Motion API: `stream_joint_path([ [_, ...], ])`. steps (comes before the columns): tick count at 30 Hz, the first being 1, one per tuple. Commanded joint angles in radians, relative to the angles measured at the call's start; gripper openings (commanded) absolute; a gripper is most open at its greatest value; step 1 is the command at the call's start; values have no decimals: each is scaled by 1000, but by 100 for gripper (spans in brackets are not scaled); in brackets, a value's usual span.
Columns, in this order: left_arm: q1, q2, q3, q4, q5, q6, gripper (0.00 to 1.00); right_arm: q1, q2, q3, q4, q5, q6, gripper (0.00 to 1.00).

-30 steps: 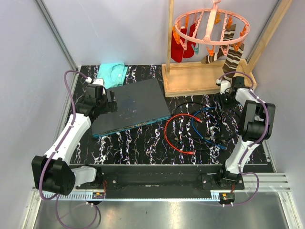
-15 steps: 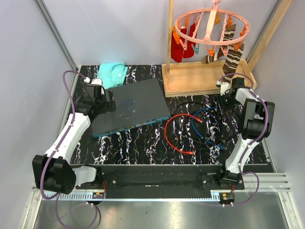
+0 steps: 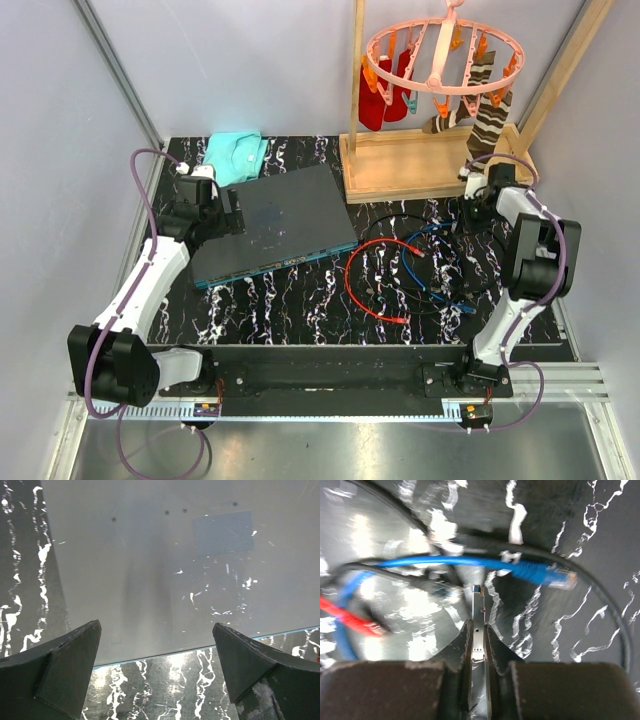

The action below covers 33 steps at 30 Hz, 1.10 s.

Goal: Insert the plug into the switch port
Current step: Pick up the plug from the center of the board.

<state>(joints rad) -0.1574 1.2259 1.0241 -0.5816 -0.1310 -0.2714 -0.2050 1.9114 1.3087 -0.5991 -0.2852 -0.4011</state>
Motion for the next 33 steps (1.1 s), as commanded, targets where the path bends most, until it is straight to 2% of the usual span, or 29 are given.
stream_joint_path([
  [1, 5, -45, 22, 40, 99, -32, 99, -2, -204, -73, 100, -153, 200, 4],
  [2, 5, -55, 19, 51, 111, -41, 99, -1, -236, -98, 134, -170, 294, 0],
  [6, 4, -88, 5, 63, 195, -78, 99, 38, -394, -265, 335, -386, 514, 1],
  [8, 4, -115, 1, 65, 235, -117, 99, 102, -448, -325, 396, -405, 612, 2],
  [10, -2, -132, -1, 66, 295, -161, 99, 235, -523, -403, 485, -390, 701, 3],
  [12, -13, -161, -13, 71, 349, -190, 99, 356, -580, -490, 654, -378, 790, 4],
  [15, -43, -207, -48, 97, 392, -253, 99, 470, -618, -578, 861, -316, 941, 5],
  [16, -72, -222, -61, 104, 390, -281, 99, 534, -621, -594, 905, -293, 1015, 5],
  [17, -89, -253, -85, 124, 384, -290, 99, 559, -623, -612, 1020, -270, 1062, 5],
  [20, -186, -322, -146, 172, 321, -318, 99, 645, -598, -667, 1184, -197, 1203, 5],
  [25, -326, -419, -223, 230, 200, -365, 99, 757, -555, -657, 1229, -105, 1255, 6],
  [33, -436, -439, -266, 275, 102, -373, 99, 862, -512, -669, 1311, -29, 1363, 6],
])
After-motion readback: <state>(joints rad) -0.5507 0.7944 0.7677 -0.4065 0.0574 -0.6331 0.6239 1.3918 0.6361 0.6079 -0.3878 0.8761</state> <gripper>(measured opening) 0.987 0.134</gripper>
